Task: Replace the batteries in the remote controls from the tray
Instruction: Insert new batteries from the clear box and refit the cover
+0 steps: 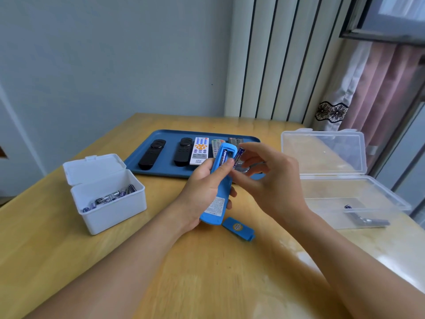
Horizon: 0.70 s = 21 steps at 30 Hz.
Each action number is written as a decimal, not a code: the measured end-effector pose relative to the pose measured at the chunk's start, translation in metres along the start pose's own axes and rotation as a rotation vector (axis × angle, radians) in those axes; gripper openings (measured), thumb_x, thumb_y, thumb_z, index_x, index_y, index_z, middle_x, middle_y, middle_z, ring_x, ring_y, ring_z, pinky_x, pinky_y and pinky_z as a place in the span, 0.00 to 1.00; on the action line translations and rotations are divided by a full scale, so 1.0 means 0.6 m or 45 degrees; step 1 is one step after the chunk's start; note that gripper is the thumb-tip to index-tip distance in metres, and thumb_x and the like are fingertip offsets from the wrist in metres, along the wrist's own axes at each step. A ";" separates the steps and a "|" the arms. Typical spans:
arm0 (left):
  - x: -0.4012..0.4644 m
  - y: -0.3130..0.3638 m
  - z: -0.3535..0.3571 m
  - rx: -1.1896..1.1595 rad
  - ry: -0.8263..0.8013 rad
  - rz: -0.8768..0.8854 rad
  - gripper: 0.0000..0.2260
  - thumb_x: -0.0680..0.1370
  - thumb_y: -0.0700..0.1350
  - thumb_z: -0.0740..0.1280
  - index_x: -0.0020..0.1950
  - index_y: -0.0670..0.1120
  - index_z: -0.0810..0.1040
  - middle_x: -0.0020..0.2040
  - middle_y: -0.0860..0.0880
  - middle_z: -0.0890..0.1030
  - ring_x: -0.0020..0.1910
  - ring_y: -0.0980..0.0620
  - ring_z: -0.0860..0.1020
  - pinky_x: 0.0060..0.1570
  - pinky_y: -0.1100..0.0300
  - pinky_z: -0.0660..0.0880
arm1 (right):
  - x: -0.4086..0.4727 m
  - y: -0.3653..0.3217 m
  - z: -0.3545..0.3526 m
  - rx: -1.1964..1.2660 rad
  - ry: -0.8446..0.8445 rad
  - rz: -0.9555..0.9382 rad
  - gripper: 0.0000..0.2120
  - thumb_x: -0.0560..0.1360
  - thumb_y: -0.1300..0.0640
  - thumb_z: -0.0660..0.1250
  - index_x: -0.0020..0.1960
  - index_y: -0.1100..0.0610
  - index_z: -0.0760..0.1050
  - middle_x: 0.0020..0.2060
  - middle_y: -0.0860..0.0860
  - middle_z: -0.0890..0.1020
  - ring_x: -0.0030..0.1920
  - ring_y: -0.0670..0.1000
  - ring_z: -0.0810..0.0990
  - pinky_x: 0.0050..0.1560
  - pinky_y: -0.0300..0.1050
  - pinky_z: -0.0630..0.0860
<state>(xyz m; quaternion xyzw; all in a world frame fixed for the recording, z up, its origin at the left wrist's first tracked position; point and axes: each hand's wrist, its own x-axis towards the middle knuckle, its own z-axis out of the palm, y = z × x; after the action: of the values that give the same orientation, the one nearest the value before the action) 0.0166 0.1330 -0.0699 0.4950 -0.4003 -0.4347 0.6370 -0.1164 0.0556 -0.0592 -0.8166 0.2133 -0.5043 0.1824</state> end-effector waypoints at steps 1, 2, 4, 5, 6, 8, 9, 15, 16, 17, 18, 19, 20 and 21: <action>-0.001 -0.001 0.003 0.005 -0.009 0.003 0.14 0.81 0.51 0.65 0.60 0.41 0.75 0.39 0.48 0.78 0.35 0.48 0.78 0.29 0.55 0.74 | -0.002 -0.001 0.003 0.015 0.002 0.025 0.20 0.68 0.57 0.80 0.59 0.57 0.82 0.44 0.48 0.85 0.41 0.45 0.83 0.43 0.33 0.80; -0.002 -0.001 0.004 0.008 -0.011 0.007 0.14 0.82 0.50 0.64 0.61 0.41 0.75 0.40 0.47 0.78 0.35 0.48 0.78 0.29 0.55 0.74 | -0.003 0.000 0.006 0.023 0.002 0.051 0.20 0.68 0.57 0.81 0.58 0.58 0.82 0.43 0.48 0.85 0.41 0.46 0.84 0.42 0.35 0.80; -0.002 -0.004 0.007 0.023 -0.010 0.016 0.13 0.83 0.50 0.63 0.60 0.42 0.75 0.41 0.47 0.78 0.35 0.48 0.78 0.29 0.56 0.74 | -0.003 0.003 0.004 0.079 0.021 0.123 0.17 0.67 0.58 0.81 0.54 0.58 0.83 0.40 0.49 0.85 0.39 0.47 0.84 0.42 0.40 0.81; -0.002 -0.005 0.008 0.030 -0.009 0.023 0.13 0.83 0.50 0.62 0.60 0.42 0.75 0.41 0.46 0.79 0.35 0.48 0.77 0.28 0.56 0.74 | -0.002 0.005 0.003 0.130 0.036 0.157 0.15 0.66 0.59 0.81 0.51 0.59 0.83 0.39 0.49 0.85 0.37 0.47 0.84 0.41 0.42 0.82; -0.002 -0.005 0.009 0.034 -0.010 0.030 0.12 0.83 0.50 0.62 0.60 0.42 0.75 0.40 0.46 0.80 0.34 0.49 0.77 0.28 0.56 0.74 | -0.002 0.005 0.001 0.168 0.055 0.171 0.12 0.67 0.61 0.81 0.49 0.59 0.83 0.38 0.50 0.85 0.36 0.48 0.84 0.40 0.44 0.82; -0.001 -0.006 0.011 0.038 -0.002 0.044 0.13 0.84 0.50 0.61 0.60 0.42 0.75 0.40 0.47 0.80 0.35 0.49 0.77 0.28 0.56 0.74 | -0.004 0.003 0.000 0.144 0.095 0.083 0.08 0.68 0.65 0.79 0.45 0.60 0.84 0.37 0.51 0.85 0.35 0.48 0.84 0.39 0.46 0.82; 0.000 -0.006 0.012 0.037 0.009 0.051 0.13 0.84 0.50 0.61 0.60 0.41 0.75 0.39 0.48 0.80 0.35 0.49 0.77 0.28 0.55 0.74 | -0.004 0.002 0.001 0.095 0.099 -0.003 0.06 0.69 0.65 0.78 0.44 0.60 0.84 0.37 0.52 0.85 0.35 0.48 0.84 0.38 0.47 0.81; -0.004 0.000 0.009 -0.009 0.028 0.040 0.11 0.84 0.50 0.61 0.56 0.43 0.76 0.40 0.44 0.78 0.34 0.48 0.77 0.29 0.54 0.74 | -0.006 0.005 0.001 -0.217 -0.124 -0.307 0.03 0.76 0.64 0.72 0.46 0.59 0.85 0.39 0.52 0.83 0.38 0.52 0.82 0.37 0.51 0.79; -0.004 0.000 0.009 0.000 0.028 0.044 0.11 0.84 0.50 0.61 0.56 0.43 0.75 0.40 0.44 0.78 0.34 0.48 0.77 0.29 0.54 0.74 | -0.006 0.005 -0.001 -0.242 -0.145 -0.331 0.04 0.77 0.63 0.71 0.47 0.59 0.85 0.40 0.52 0.83 0.39 0.52 0.82 0.38 0.50 0.79; -0.004 -0.001 0.008 0.009 0.029 0.048 0.11 0.83 0.49 0.62 0.58 0.42 0.75 0.39 0.44 0.78 0.34 0.48 0.77 0.29 0.54 0.74 | -0.006 0.005 -0.001 -0.255 -0.158 -0.346 0.04 0.77 0.63 0.71 0.47 0.58 0.85 0.41 0.52 0.83 0.40 0.51 0.82 0.38 0.49 0.79; -0.004 -0.001 0.007 0.017 0.029 0.050 0.12 0.84 0.49 0.61 0.59 0.41 0.75 0.39 0.44 0.78 0.34 0.48 0.77 0.29 0.54 0.74 | -0.006 0.005 -0.001 -0.252 -0.162 -0.344 0.05 0.78 0.62 0.70 0.47 0.58 0.85 0.42 0.52 0.83 0.40 0.50 0.82 0.38 0.49 0.79; -0.003 -0.002 0.007 0.022 0.027 0.052 0.12 0.84 0.48 0.61 0.60 0.41 0.74 0.39 0.45 0.78 0.34 0.48 0.77 0.29 0.54 0.74 | -0.006 0.005 0.001 -0.234 -0.151 -0.315 0.05 0.78 0.62 0.71 0.46 0.57 0.85 0.42 0.52 0.83 0.41 0.50 0.82 0.38 0.49 0.79; -0.002 -0.003 0.007 0.028 0.023 0.053 0.12 0.84 0.47 0.61 0.61 0.41 0.74 0.39 0.45 0.78 0.34 0.48 0.77 0.29 0.55 0.74 | -0.006 0.005 0.004 -0.201 -0.124 -0.256 0.05 0.77 0.62 0.71 0.46 0.57 0.86 0.42 0.51 0.83 0.40 0.49 0.82 0.38 0.48 0.79; -0.002 -0.003 0.007 0.034 0.018 0.054 0.12 0.84 0.46 0.60 0.62 0.40 0.74 0.39 0.46 0.78 0.33 0.48 0.77 0.29 0.55 0.74 | -0.006 0.004 0.007 -0.163 -0.092 -0.173 0.04 0.76 0.61 0.73 0.46 0.56 0.86 0.42 0.50 0.83 0.40 0.48 0.82 0.38 0.47 0.79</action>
<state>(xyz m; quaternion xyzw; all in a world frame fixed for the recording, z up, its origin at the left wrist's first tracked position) 0.0121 0.1326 -0.0712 0.4978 -0.4119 -0.4121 0.6424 -0.1144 0.0556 -0.0651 -0.8570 0.1823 -0.4710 0.1028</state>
